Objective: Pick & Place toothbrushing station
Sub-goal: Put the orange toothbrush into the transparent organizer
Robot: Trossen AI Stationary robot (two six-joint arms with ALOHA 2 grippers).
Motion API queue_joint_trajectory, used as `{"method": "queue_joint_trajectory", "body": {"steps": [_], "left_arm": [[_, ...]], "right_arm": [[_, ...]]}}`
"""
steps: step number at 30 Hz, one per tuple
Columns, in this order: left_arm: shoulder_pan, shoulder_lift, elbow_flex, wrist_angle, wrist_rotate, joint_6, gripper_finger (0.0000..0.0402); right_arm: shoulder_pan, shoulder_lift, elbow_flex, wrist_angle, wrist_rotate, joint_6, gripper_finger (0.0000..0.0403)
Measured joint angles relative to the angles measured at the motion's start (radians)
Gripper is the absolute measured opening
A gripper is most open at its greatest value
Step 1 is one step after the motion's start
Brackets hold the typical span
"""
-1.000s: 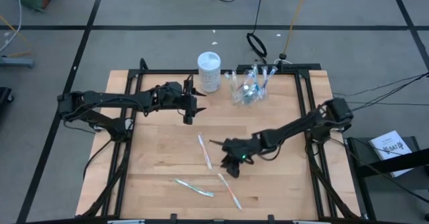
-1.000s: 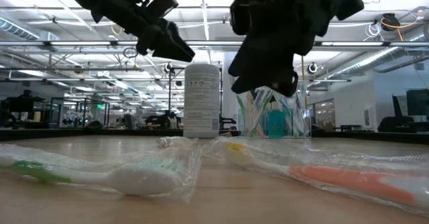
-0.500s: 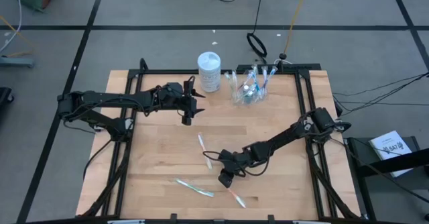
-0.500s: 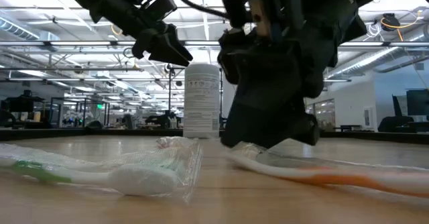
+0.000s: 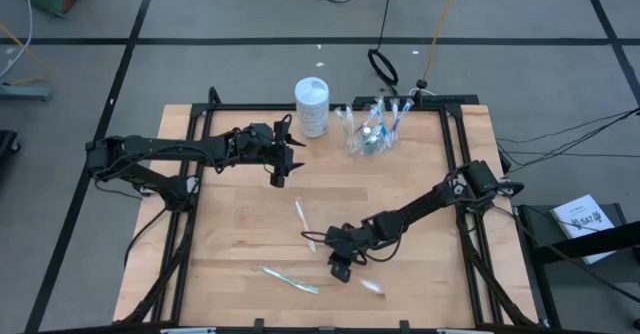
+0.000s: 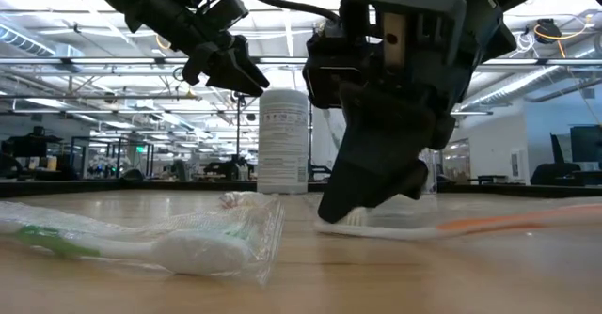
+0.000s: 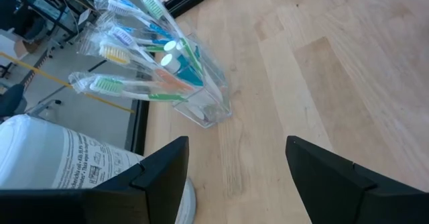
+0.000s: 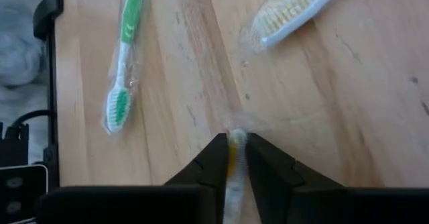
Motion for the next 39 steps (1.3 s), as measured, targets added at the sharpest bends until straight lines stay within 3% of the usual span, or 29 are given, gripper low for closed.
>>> {"method": "queue_joint_trajectory", "body": {"steps": [10, 14, 18, 24, 28, 30, 36, 39], "left_arm": [[0.000, 0.000, 0.000, 0.000, 0.000, 0.000, 0.0255], [0.000, 0.000, 0.000, 0.000, 0.001, -0.026, 0.0255], [0.000, 0.000, 0.000, -0.001, 0.001, -0.058, 0.0255], [-0.002, 0.000, 0.000, -0.009, 0.003, -0.147, 0.0255], [-0.003, 0.000, 0.000, -0.009, 0.005, -0.234, 0.0255], [-0.003, 0.000, 0.000, -0.008, 0.008, -0.280, 0.0255], [-0.014, 0.000, 0.000, 0.001, 0.009, -0.400, 0.0255], [-0.024, 0.000, 0.000, 0.001, 0.010, -0.466, 0.0255]], "right_arm": [[-0.041, -0.080, -0.004, -0.048, -0.081, -0.177, 0.0002], [-0.069, -0.201, -0.002, -0.138, -0.023, -0.304, 0.0002], [-0.084, -0.343, -0.005, -0.280, 0.152, -0.463, 0.0002], [-0.084, -0.593, -0.155, -0.266, 0.640, -0.680, 0.0003], [-0.129, -0.748, -0.360, -0.005, 0.962, -0.830, 0.0003], [-0.175, -0.808, -0.471, 0.194, 1.021, -0.906, 0.0003], [-0.349, -0.899, -0.761, 0.934, 0.971, -1.221, 0.0004], [-0.444, -0.899, -0.862, 1.216, 0.851, -1.277, 0.0004]]}}
